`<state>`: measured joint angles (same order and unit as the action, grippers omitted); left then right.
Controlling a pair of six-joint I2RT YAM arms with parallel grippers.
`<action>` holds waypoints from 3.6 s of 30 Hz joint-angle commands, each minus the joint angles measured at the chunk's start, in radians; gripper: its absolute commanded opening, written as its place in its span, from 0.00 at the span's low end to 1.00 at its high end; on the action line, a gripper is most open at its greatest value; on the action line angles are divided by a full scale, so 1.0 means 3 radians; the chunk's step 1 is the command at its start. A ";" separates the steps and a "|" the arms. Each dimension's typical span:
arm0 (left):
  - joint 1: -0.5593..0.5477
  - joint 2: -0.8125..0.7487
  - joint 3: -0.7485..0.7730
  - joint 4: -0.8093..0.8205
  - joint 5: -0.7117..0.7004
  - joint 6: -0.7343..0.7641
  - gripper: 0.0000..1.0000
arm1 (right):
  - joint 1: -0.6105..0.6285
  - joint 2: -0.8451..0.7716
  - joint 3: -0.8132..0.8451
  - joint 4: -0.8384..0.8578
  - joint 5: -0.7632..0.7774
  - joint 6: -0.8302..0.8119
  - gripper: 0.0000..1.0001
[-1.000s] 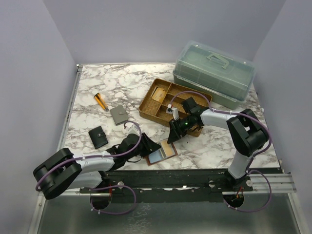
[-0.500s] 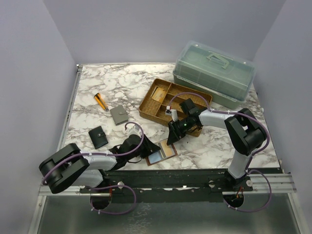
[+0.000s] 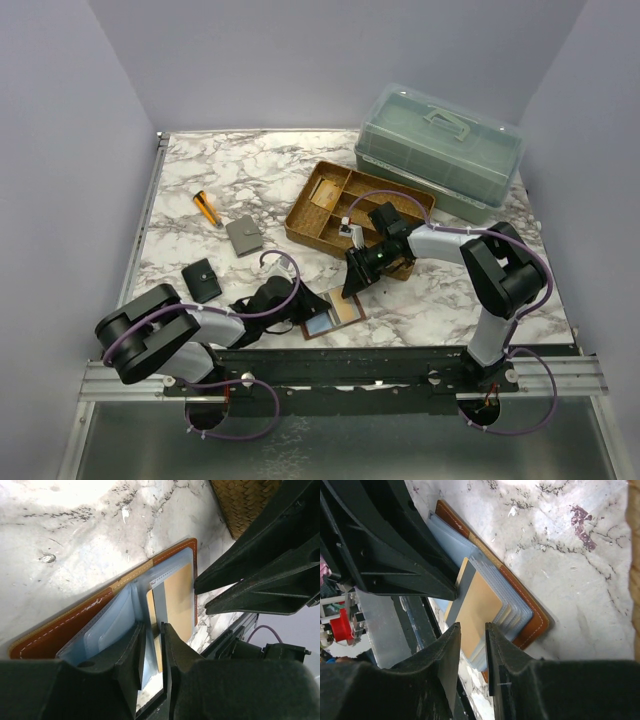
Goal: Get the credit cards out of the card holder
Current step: Pick up the card holder from the center of the board, then remove the credit card from the card holder.
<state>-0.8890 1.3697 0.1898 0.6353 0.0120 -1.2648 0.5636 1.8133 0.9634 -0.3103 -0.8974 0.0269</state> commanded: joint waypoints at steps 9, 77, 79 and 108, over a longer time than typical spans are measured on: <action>0.0010 0.0151 0.0028 0.0243 0.0182 -0.0013 0.27 | 0.0026 0.0163 0.0061 0.0022 -0.0040 0.0108 0.32; 0.0145 -0.1138 -0.0461 0.1119 0.0383 0.1435 0.00 | -0.0239 -0.0362 -0.0121 0.0222 -0.1463 -0.0196 0.62; 0.0143 -0.1153 -0.0459 0.1146 0.0366 0.1418 0.00 | -0.0232 -0.0319 -0.0104 0.0219 -0.1421 -0.0170 0.62; 0.0136 -0.0467 -0.0296 0.2182 0.0596 0.1095 0.00 | -0.0232 -0.0388 -0.0231 0.0769 -0.1678 0.0387 0.23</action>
<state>-0.8463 1.2098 0.0673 1.1503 0.1570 -0.9127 0.4908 1.7073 0.8959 -0.1123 -1.3724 0.1223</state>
